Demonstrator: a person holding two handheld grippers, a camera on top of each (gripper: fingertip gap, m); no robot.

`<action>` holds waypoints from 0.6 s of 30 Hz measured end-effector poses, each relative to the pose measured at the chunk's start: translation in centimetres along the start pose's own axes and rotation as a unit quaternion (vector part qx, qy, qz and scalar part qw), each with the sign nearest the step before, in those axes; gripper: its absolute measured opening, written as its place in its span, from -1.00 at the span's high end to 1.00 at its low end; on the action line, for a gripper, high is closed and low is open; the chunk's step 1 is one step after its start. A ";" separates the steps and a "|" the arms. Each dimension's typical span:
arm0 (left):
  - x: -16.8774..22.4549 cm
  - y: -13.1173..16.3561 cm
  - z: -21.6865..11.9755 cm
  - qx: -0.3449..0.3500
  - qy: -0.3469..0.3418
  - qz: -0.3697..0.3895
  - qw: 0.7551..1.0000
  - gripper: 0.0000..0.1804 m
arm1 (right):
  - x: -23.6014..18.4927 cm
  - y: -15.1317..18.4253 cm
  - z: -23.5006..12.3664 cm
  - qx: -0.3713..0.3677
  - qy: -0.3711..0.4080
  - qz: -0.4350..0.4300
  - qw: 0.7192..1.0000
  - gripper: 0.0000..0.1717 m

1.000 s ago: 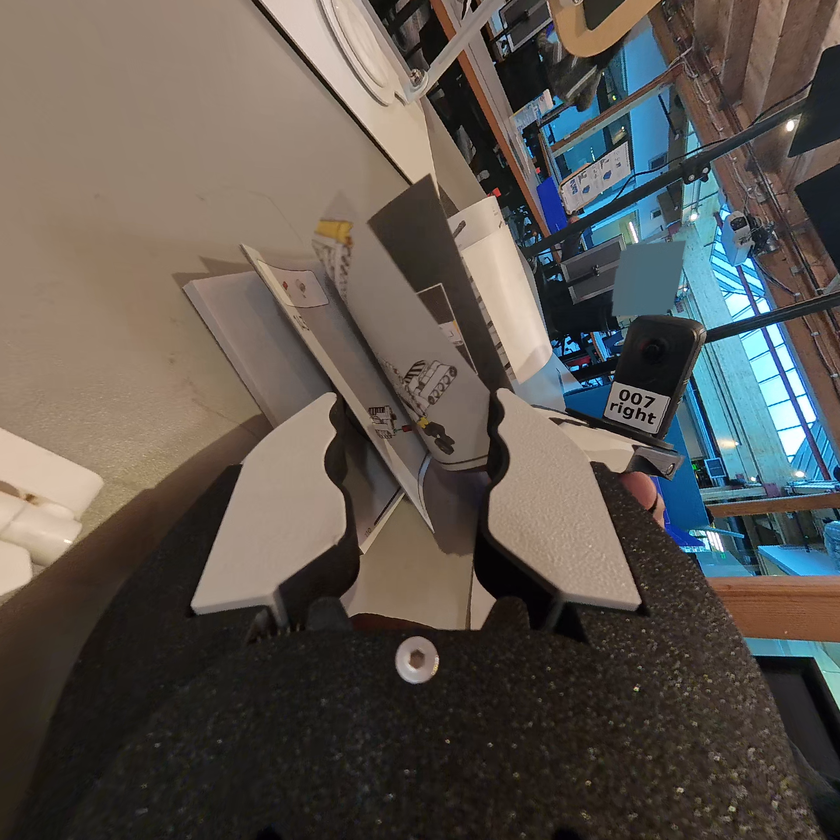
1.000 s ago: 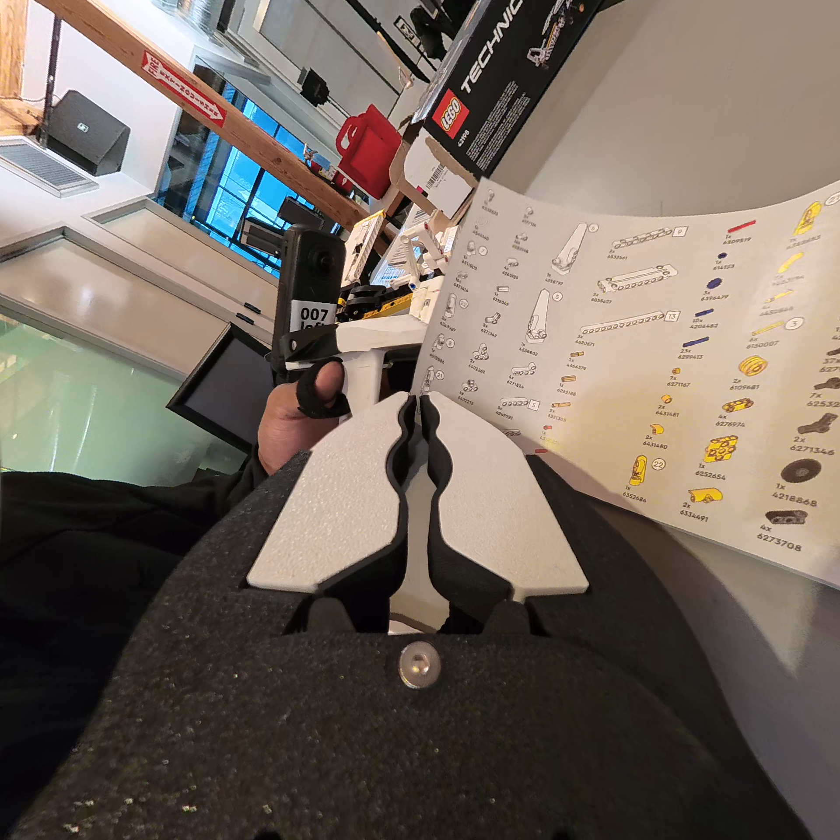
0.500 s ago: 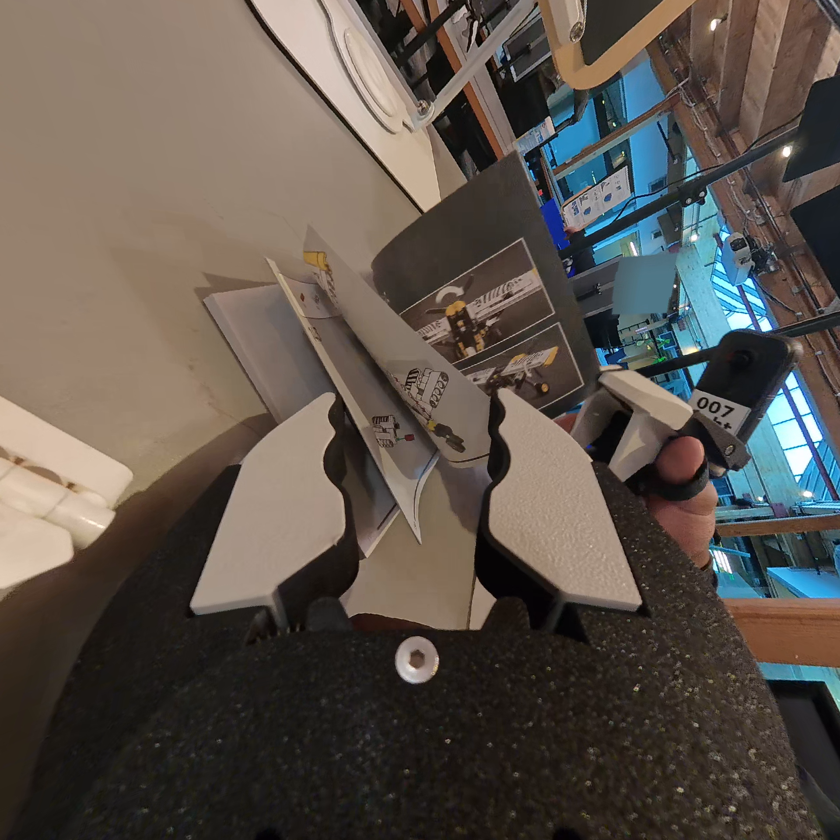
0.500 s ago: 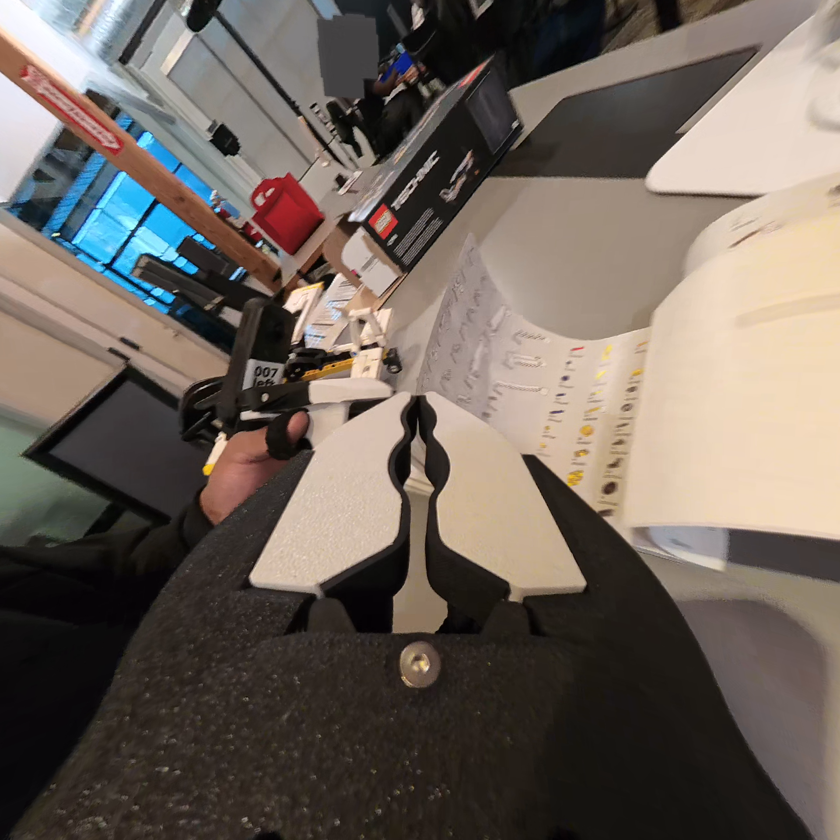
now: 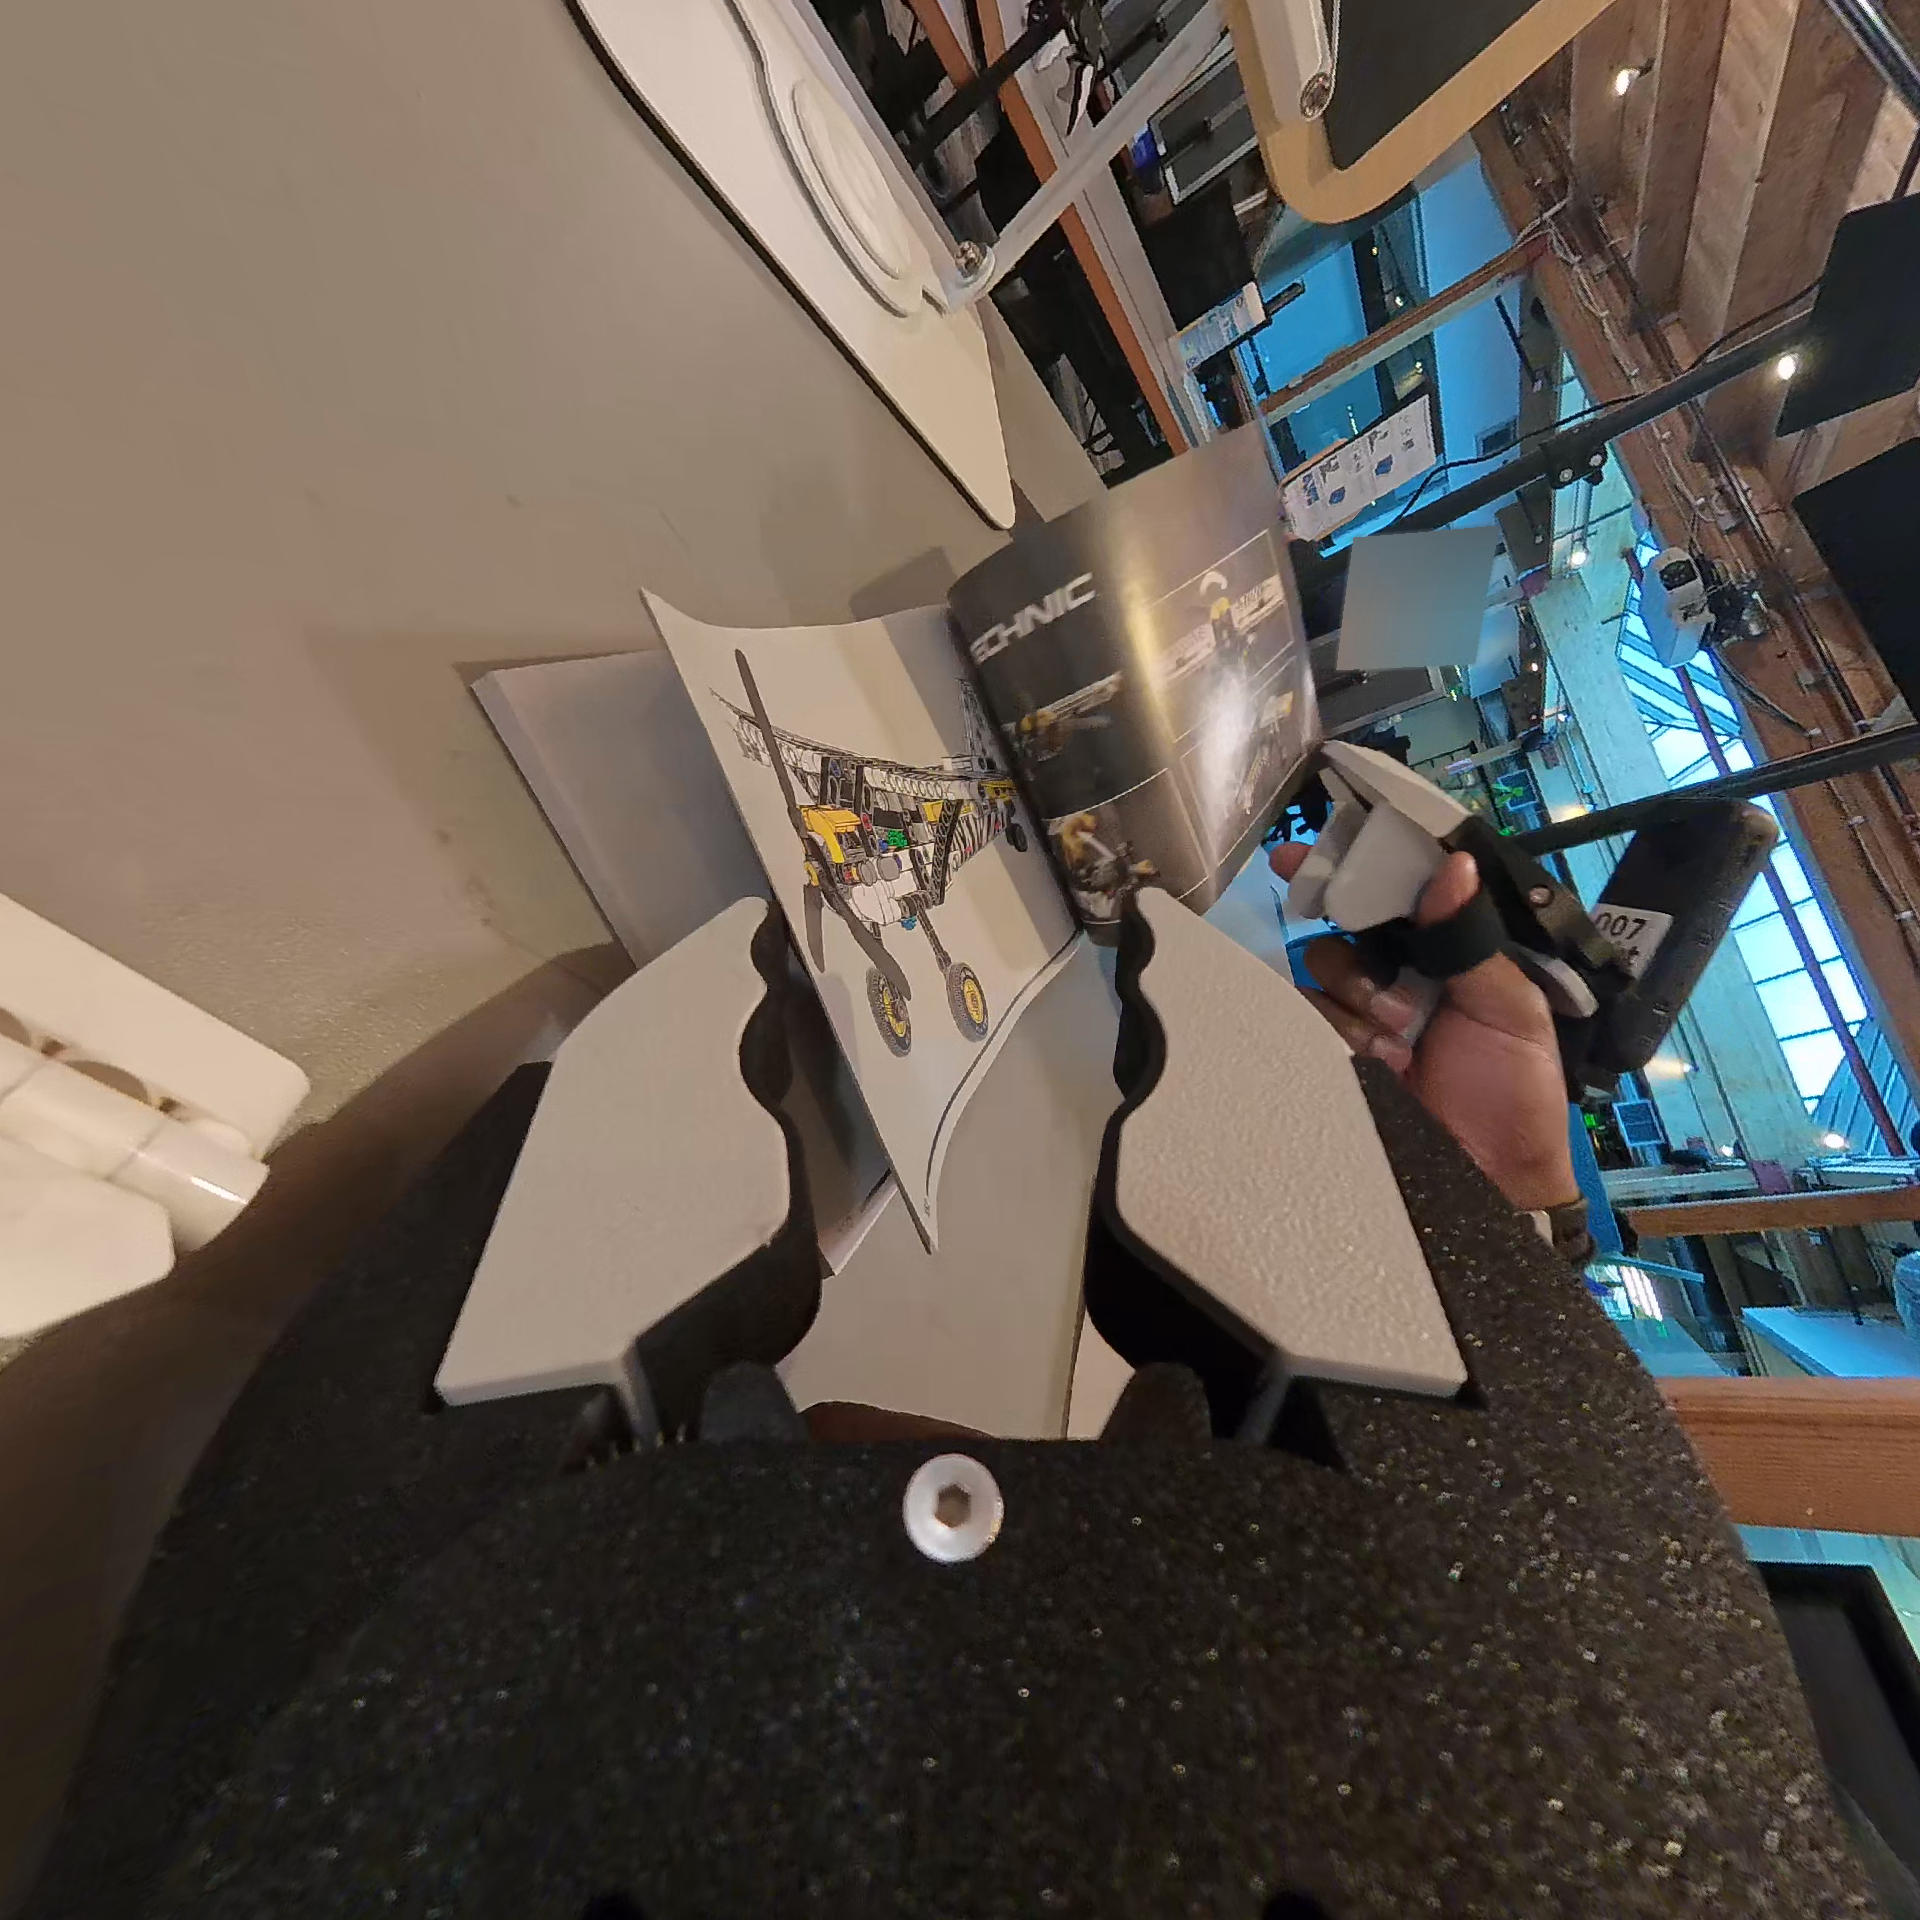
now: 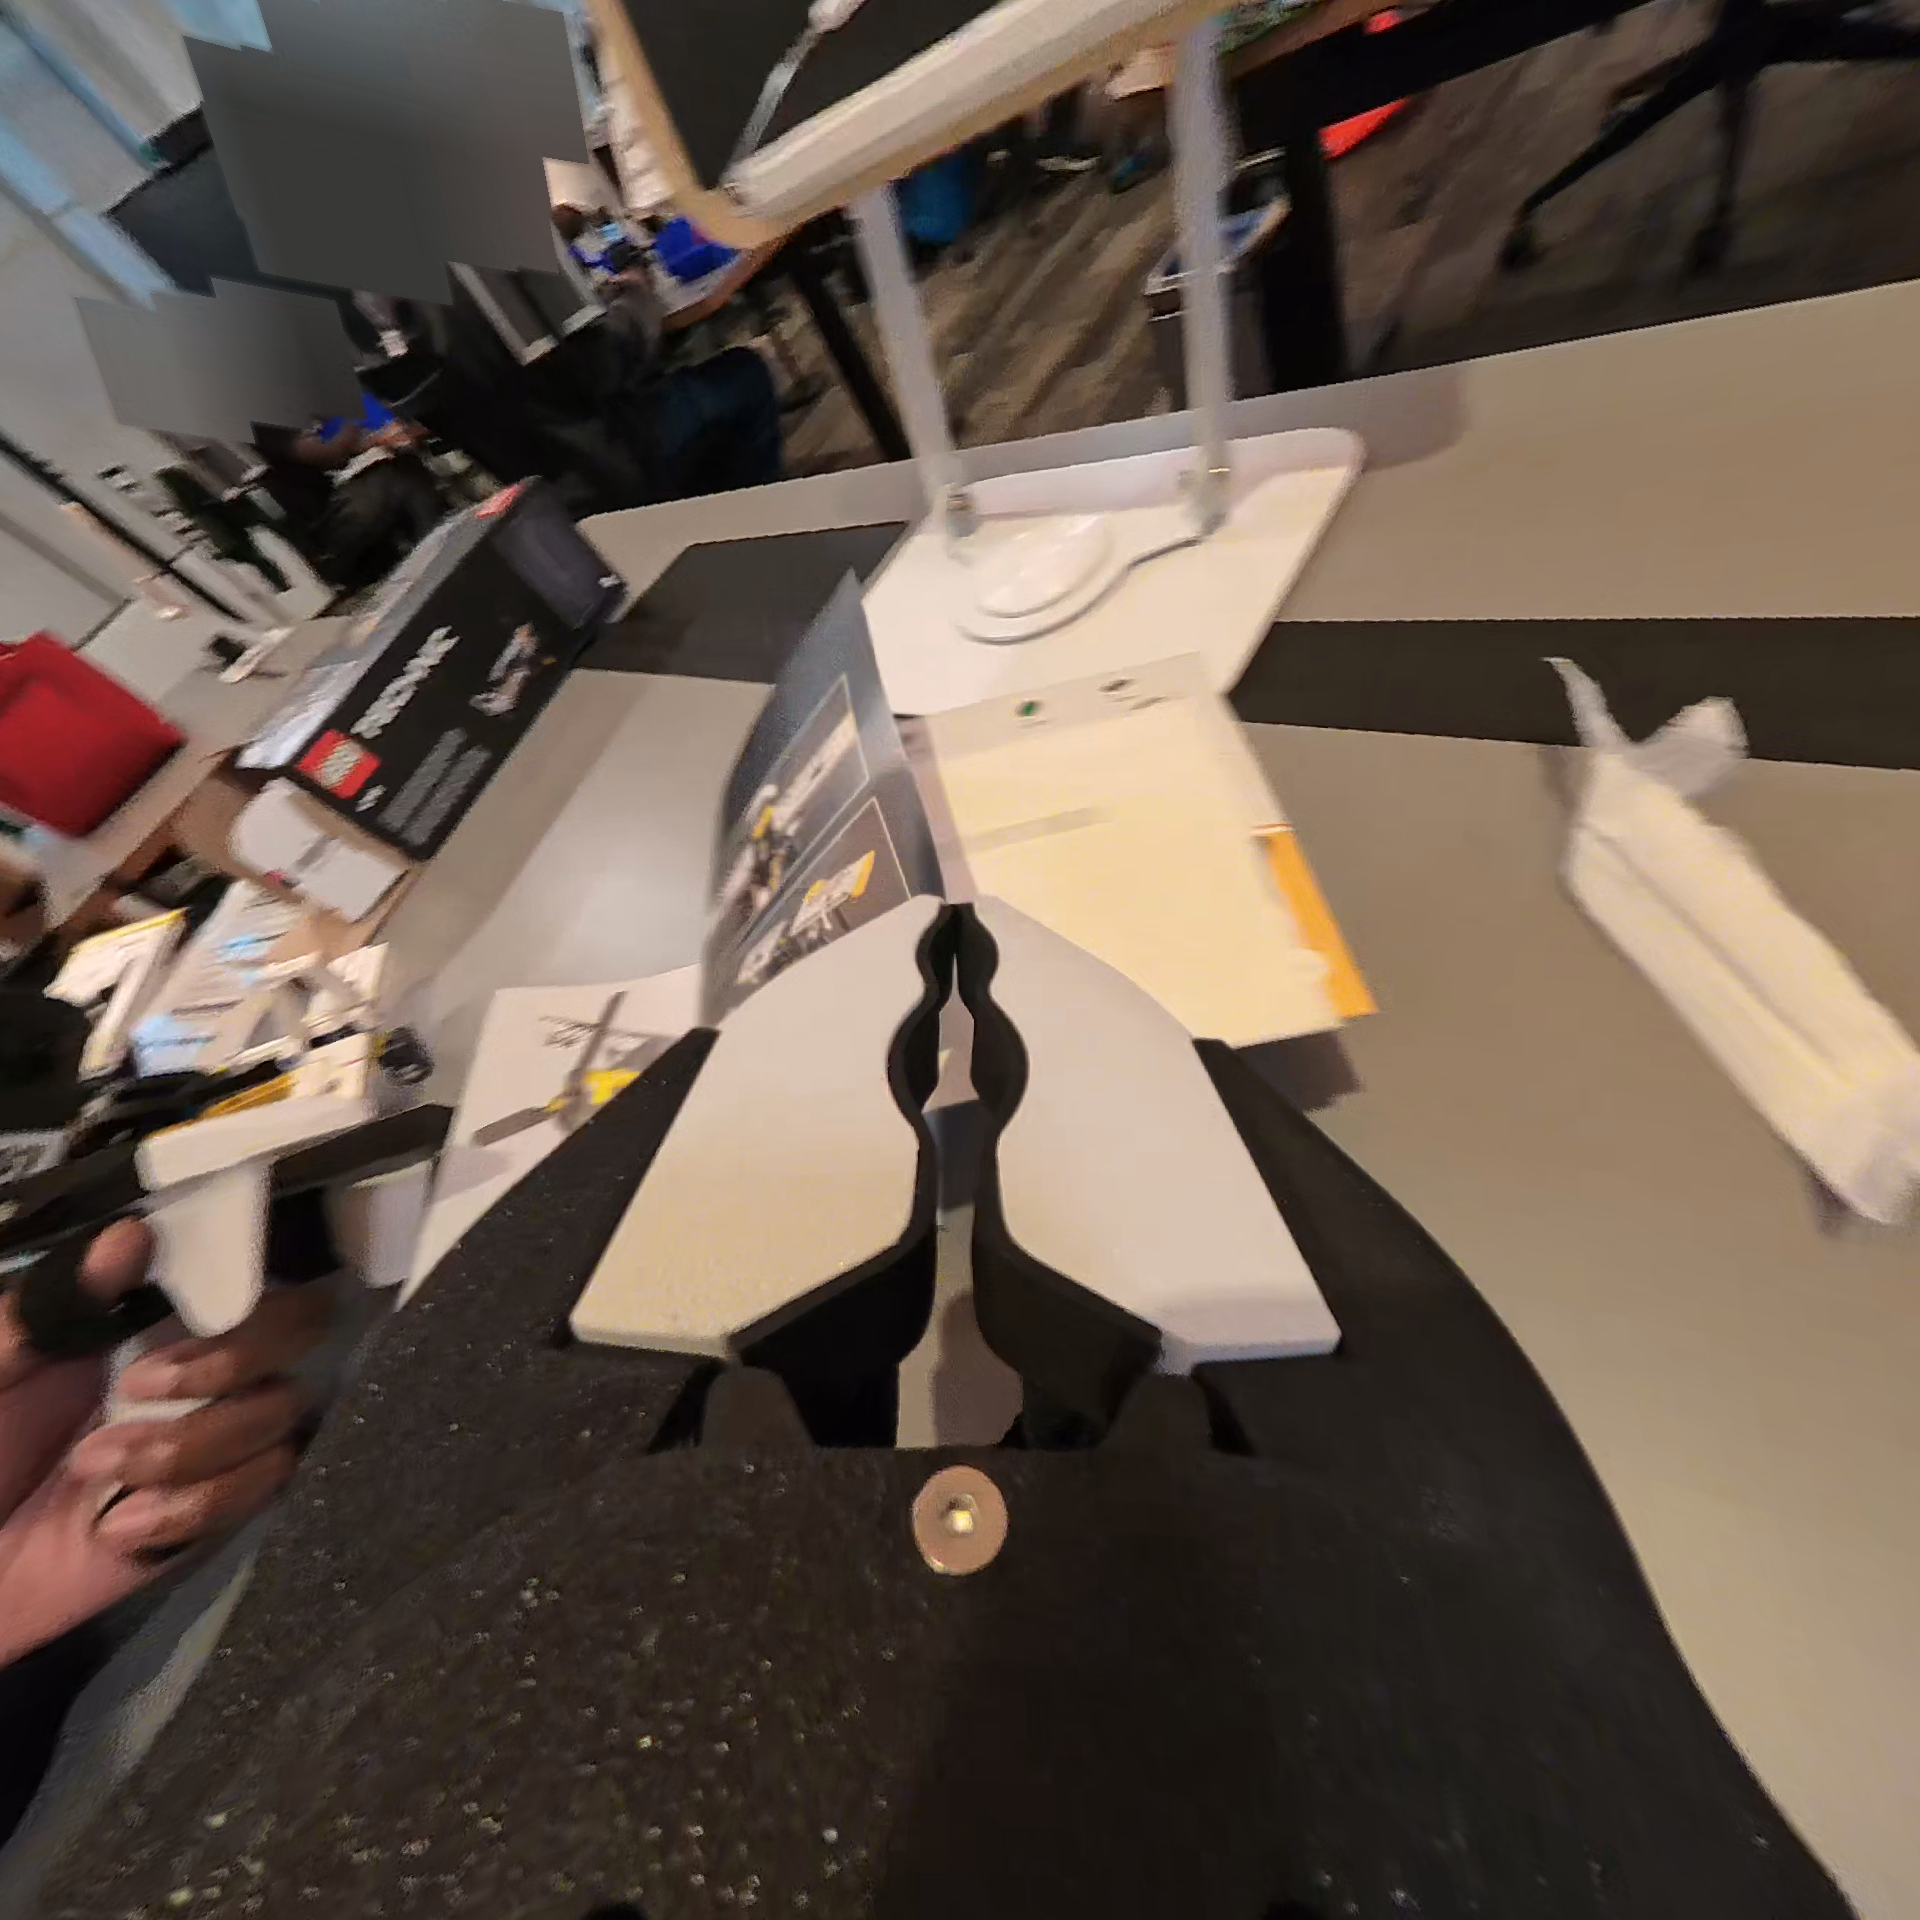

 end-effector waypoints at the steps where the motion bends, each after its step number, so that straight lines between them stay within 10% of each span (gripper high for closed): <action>1: 0.0 0.0 0.0 -0.001 0.000 0.000 1.000 0.32 | 1.1 0.3 0.0 -0.003 0.021 0.008 1.000 1.00; 10: 0.0 0.0 0.0 -0.003 0.002 -0.001 1.000 0.32 | 2.2 -1.6 -1.9 0.007 0.138 -0.143 0.980 0.88; 18: 0.3 0.2 0.1 -0.012 0.013 -0.006 1.000 0.33 | -15.3 6.0 1.4 -0.084 -0.158 -0.458 0.870 0.87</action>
Point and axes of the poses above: each gripper's, where its closed fingertips meet, z out along the fingers, y out of its underside, x = y × z across the jaws, the point moved 3 cm from there along -z, back along the fingers, and after that the axes turned 13 degrees about -z, right-handed, at the moved point
